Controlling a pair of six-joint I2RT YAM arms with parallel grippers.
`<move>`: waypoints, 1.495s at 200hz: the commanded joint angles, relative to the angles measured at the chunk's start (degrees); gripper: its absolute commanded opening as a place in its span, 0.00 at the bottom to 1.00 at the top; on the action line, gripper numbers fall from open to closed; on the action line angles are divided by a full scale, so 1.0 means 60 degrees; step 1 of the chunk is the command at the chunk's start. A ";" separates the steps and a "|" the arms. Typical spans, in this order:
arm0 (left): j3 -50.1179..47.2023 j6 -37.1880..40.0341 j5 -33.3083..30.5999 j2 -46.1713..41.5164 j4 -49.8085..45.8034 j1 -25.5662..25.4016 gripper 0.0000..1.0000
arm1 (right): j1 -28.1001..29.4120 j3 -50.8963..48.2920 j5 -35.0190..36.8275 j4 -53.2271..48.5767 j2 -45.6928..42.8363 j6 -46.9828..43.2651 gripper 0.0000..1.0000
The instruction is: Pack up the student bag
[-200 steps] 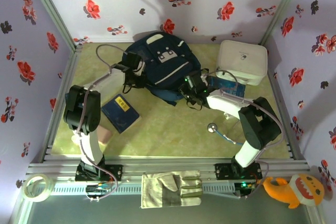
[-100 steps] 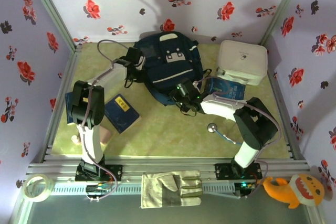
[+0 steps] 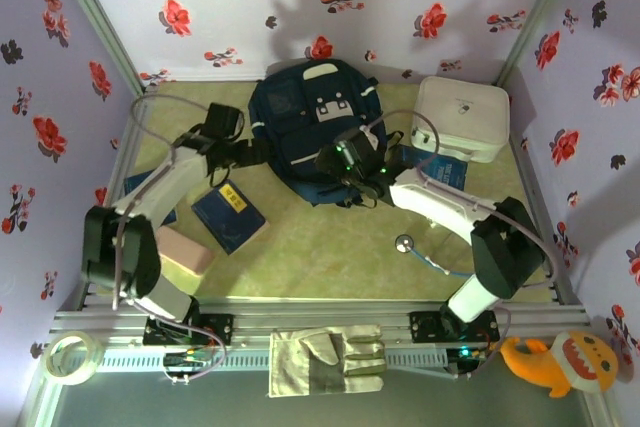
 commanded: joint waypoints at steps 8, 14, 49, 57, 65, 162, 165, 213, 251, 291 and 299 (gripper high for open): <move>-0.1626 -0.1058 -0.0184 -0.1052 0.0171 0.0756 0.98 | 0.0577 0.1360 -0.0881 -0.0075 0.1271 -0.2455 0.81; -0.1856 -0.1114 -0.0129 -0.1267 0.0136 0.0878 0.99 | 0.0729 0.1644 -0.1118 0.0012 0.1564 -0.2835 0.80; -0.3004 -0.1685 -0.0086 -0.2173 0.0154 0.1455 1.00 | 0.1532 0.3756 -0.1803 -0.0797 0.3614 -0.4034 0.80; -0.3246 -0.1822 -0.0080 -0.2342 0.0207 0.1645 1.00 | 0.1694 0.4123 -0.1886 -0.0946 0.4008 -0.4183 0.80; -0.3487 -0.1940 -0.0033 -0.2480 0.0308 0.1837 1.00 | 0.1840 0.4580 -0.1964 -0.1125 0.4441 -0.4340 0.79; -0.4218 -0.1961 0.0770 -0.2947 0.0997 0.3355 1.00 | 0.2675 0.8228 -0.1350 -0.3472 0.7423 -0.5367 0.60; -0.4212 -0.1934 0.0771 -0.2928 0.0991 0.3352 1.00 | 0.2686 0.8290 -0.1310 -0.3534 0.7495 -0.5376 0.59; -0.4134 -0.1810 0.0854 -0.2737 0.0890 0.3354 1.00 | 0.2823 0.9310 -0.0985 -0.4516 0.8326 -0.5634 0.51; -0.4015 -0.1776 0.1139 -0.2494 0.0752 0.3363 1.00 | 0.2837 0.9339 -0.0240 -0.5074 0.8400 -0.5528 0.49; -0.4044 -0.1817 0.1648 -0.2213 0.0868 0.3348 1.00 | 0.2818 0.8610 0.0966 -0.5800 0.8101 -0.4992 0.45; -0.4069 -0.1830 0.1768 -0.2165 0.0897 0.3347 1.00 | 0.2789 0.8111 0.1118 -0.5651 0.7824 -0.4736 0.44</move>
